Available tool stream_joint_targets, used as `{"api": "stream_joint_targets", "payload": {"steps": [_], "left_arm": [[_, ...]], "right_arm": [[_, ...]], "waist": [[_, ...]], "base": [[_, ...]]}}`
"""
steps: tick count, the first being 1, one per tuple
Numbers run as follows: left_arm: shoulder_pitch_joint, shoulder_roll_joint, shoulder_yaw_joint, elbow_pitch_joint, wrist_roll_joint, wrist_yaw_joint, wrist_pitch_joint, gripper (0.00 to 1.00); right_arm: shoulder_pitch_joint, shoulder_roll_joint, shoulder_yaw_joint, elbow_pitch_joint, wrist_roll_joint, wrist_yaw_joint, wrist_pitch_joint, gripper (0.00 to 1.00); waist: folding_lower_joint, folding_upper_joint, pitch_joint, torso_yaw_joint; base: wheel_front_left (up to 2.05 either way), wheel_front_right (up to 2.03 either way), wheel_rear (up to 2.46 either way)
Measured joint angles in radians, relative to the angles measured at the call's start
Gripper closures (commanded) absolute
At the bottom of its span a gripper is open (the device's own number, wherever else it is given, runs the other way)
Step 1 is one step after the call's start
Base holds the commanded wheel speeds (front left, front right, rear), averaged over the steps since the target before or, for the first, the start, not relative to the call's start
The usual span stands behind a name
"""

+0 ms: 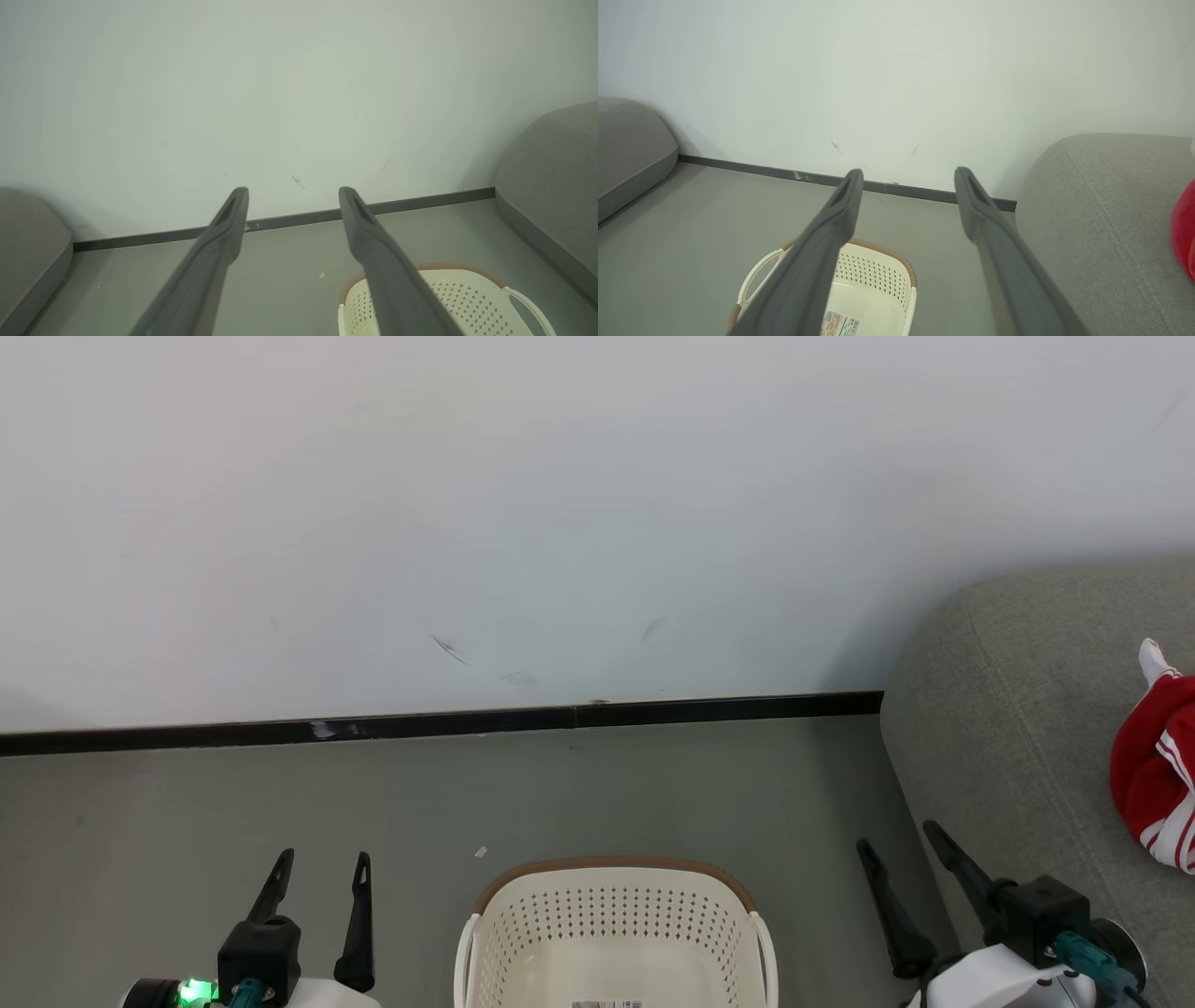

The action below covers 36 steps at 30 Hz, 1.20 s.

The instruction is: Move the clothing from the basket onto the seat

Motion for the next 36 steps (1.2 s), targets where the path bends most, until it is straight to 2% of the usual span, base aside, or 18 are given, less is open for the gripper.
{"api": "stream_joint_targets", "payload": {"steps": [21,22,28,36], "left_arm": [[-0.031,-0.011,-0.001,0.012,0.001,0.002,0.0,0.0],[-0.031,-0.013,0.0,0.013,0.001,0.002,0.0,1.0],[0.022,-0.047,-0.016,0.062,-0.003,0.0,0.0,1.0],[0.026,-0.055,0.01,0.059,-0.081,-0.026,0.023,1.0]], "right_arm": [[0.033,0.001,0.001,-0.026,0.019,0.0,0.017,0.0],[0.034,0.001,0.001,-0.027,0.02,0.0,0.019,1.0],[0.064,0.012,0.007,0.029,0.021,-0.002,0.019,1.0],[0.081,0.013,0.028,0.01,0.098,-0.002,0.018,1.0]], "waist": [[0.0,0.0,0.002,0.009],[0.0,0.0,0.002,0.01],[0.0,0.0,0.002,0.01],[0.0,0.0,0.004,0.007]], "base": [[0.0,0.0,0.0],[0.0,0.0,0.0],[0.0,0.0,0.0],[0.0,0.0,0.0]]}}
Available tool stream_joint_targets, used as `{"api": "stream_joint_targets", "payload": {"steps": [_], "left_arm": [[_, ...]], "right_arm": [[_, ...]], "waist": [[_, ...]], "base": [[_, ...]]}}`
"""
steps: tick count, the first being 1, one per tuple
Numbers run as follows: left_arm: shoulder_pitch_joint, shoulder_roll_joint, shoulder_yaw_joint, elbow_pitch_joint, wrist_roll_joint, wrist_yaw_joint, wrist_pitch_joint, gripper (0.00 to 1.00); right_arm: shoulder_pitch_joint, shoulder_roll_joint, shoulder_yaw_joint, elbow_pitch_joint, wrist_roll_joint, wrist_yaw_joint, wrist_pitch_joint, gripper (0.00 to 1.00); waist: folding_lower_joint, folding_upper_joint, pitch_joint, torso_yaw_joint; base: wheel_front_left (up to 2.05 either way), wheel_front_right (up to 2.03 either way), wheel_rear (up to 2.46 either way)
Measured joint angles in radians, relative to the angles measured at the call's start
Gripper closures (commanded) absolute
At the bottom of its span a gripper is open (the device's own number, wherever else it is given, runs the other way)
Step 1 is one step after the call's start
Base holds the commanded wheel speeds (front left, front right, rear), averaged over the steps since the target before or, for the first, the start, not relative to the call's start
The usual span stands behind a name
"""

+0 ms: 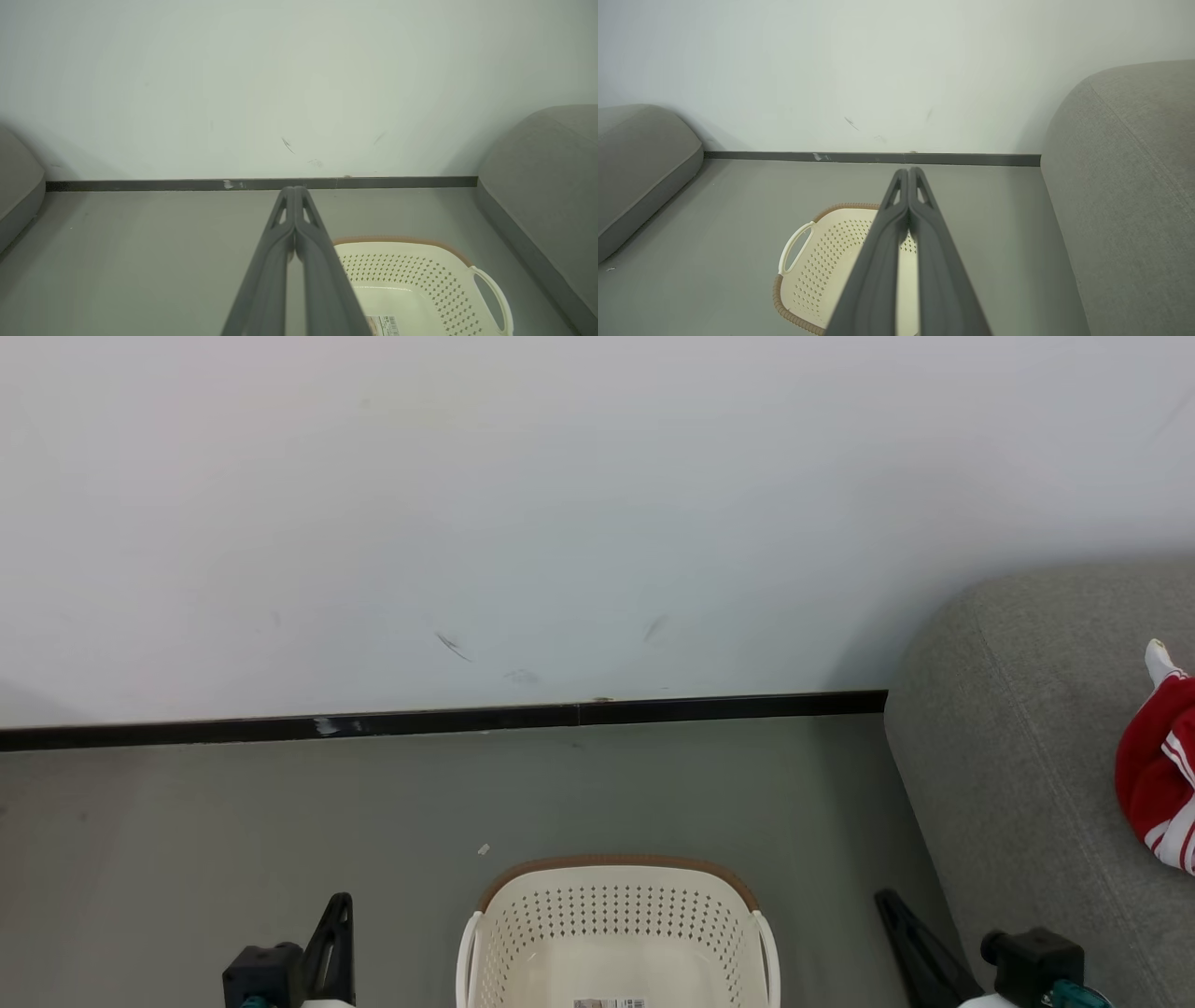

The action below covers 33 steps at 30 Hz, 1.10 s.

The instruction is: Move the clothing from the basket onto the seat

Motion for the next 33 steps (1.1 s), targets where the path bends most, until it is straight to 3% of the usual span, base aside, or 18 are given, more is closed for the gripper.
{"api": "stream_joint_targets", "payload": {"steps": [12,27,33], "left_arm": [[0.0,-0.011,0.048,-0.008,-0.184,-0.041,0.039,1.0],[0.0,-0.03,0.11,-0.018,-0.373,-0.1,0.092,1.0],[0.0,-0.033,0.131,-0.019,-0.437,-0.12,0.109,1.0]], "right_arm": [[0.013,0.0,-0.006,-0.021,0.239,0.0,0.003,1.0],[-0.003,-0.015,-0.034,-0.006,0.498,0.0,0.051,1.0],[-0.014,-0.021,-0.037,0.005,0.585,0.0,0.064,1.0]], "waist": [[0.0013,0.0001,0.005,-0.009],[0.0141,0.0,0.002,-0.018],[0.0168,0.0,-0.001,-0.022]], "base": [[0.0,0.0,0.0],[0.0,0.0,0.0],[0.0,0.0,0.0]]}}
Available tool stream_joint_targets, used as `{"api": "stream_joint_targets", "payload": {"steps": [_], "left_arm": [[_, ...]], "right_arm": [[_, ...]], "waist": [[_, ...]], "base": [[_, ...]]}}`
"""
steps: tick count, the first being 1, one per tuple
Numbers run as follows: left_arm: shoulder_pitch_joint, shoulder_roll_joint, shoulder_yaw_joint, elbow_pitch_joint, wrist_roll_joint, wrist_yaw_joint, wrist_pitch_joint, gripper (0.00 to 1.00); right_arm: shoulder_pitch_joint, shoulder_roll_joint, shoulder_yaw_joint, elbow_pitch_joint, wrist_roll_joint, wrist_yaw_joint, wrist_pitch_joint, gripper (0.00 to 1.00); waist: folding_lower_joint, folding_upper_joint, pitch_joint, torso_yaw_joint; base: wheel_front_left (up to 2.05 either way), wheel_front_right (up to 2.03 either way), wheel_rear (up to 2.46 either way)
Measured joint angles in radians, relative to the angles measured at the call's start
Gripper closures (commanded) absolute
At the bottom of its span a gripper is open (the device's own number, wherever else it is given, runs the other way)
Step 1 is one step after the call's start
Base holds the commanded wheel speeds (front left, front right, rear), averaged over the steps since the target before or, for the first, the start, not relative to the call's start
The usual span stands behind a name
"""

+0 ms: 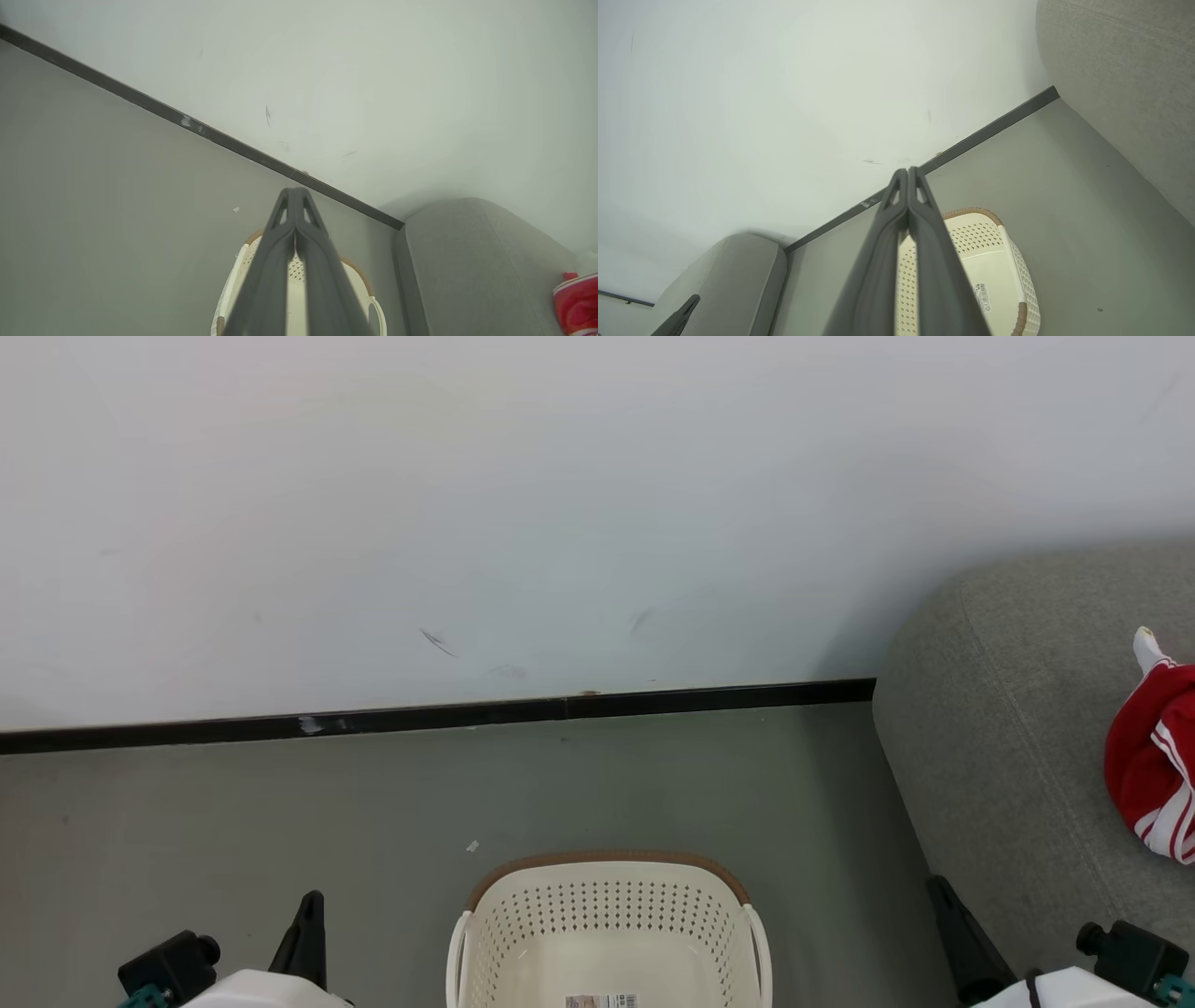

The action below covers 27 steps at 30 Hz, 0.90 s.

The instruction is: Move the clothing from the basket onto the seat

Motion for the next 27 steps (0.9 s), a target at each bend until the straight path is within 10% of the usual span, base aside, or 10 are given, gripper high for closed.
{"api": "stream_joint_targets", "payload": {"steps": [8,27], "left_arm": [[0.0,-0.007,0.032,0.0,-0.103,-0.028,0.026,1.0],[-0.006,-0.03,0.114,0.004,-0.36,-0.11,0.089,1.0]], "right_arm": [[-0.022,-0.013,-0.007,0.013,0.137,0.0,0.018,1.0],[-0.073,-0.035,-0.022,0.066,0.474,0.0,0.066,1.0]], "waist": [[0.0,0.0,0.0,-0.005],[-0.0145,0.0,0.02,-0.018]], "base": [[0.0,0.0,0.0],[0.0,0.0,0.0]]}}
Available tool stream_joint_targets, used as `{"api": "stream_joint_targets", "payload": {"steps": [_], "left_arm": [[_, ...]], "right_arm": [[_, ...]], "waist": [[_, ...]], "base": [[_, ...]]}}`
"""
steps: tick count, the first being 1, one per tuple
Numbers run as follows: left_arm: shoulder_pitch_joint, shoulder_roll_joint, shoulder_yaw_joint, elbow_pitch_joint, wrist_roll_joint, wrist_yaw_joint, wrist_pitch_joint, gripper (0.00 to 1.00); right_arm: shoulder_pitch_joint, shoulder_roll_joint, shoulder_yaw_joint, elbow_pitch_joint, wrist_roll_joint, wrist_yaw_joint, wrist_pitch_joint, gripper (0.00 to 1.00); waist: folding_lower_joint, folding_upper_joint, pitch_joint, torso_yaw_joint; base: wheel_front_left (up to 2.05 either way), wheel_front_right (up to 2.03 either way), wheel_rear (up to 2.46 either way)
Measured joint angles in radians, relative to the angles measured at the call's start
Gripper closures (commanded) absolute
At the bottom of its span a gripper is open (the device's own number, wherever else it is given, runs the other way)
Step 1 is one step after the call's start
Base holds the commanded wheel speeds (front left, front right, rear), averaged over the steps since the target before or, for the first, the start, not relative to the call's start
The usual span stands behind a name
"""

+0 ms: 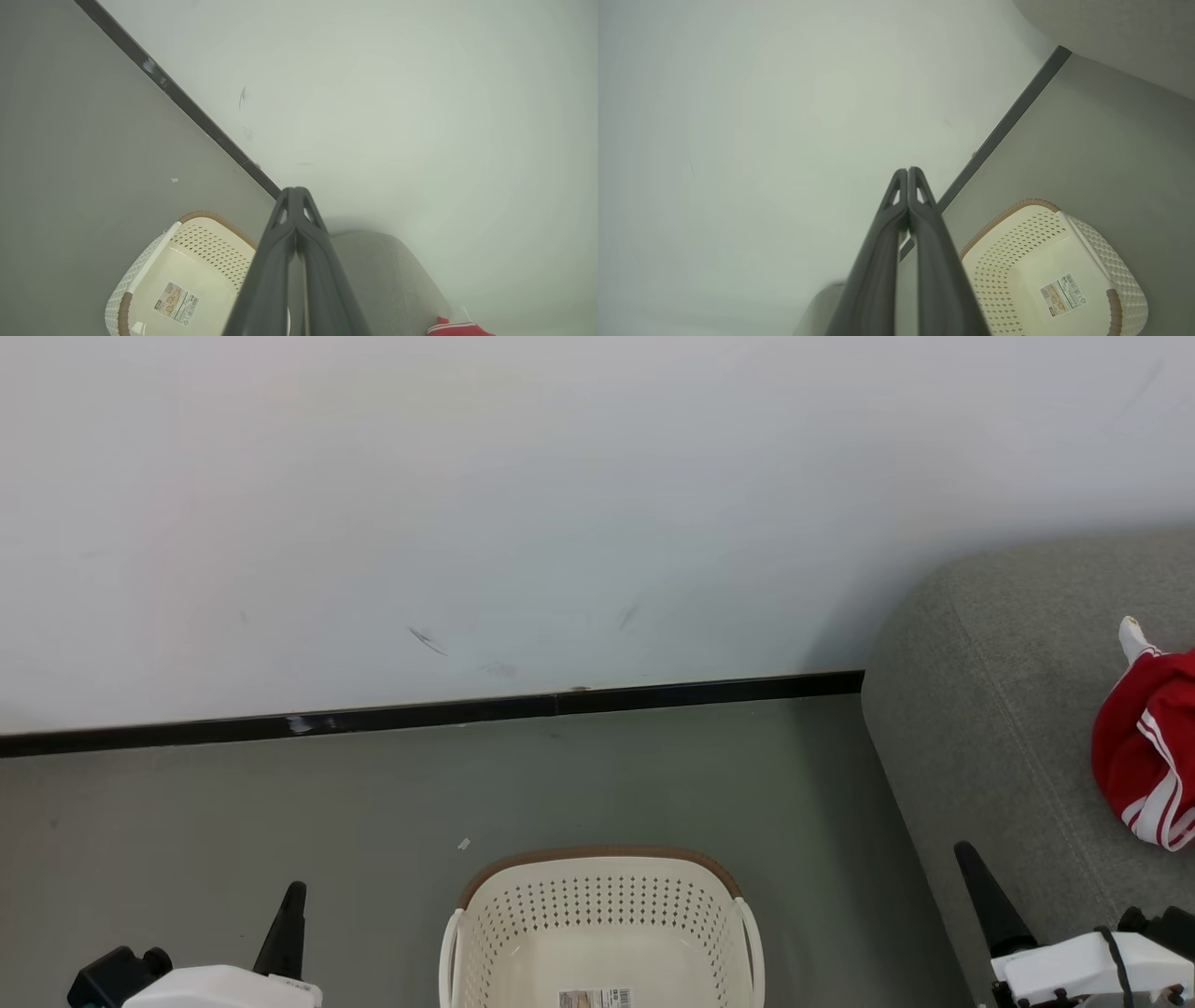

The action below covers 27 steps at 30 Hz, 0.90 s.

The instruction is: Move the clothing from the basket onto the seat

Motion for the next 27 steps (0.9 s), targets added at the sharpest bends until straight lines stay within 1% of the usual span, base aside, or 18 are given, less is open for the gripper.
{"api": "stream_joint_targets", "payload": {"steps": [6,27], "left_arm": [[-0.006,-0.006,0.025,0.003,-0.076,-0.019,0.019,1.0],[-0.019,-0.03,0.113,0.014,-0.343,-0.107,0.087,1.0]], "right_arm": [[-0.026,-0.008,-0.004,0.007,0.099,0.0,0.013,1.0],[-0.068,-0.026,-0.018,0.043,0.449,0.0,0.056,1.0]], "waist": [[-0.001,0.0,0.005,-0.004],[-0.0016,0.0,0.015,-0.018]], "base": [[0.0,0.0,0.0],[0.0,0.0,0.0]]}}
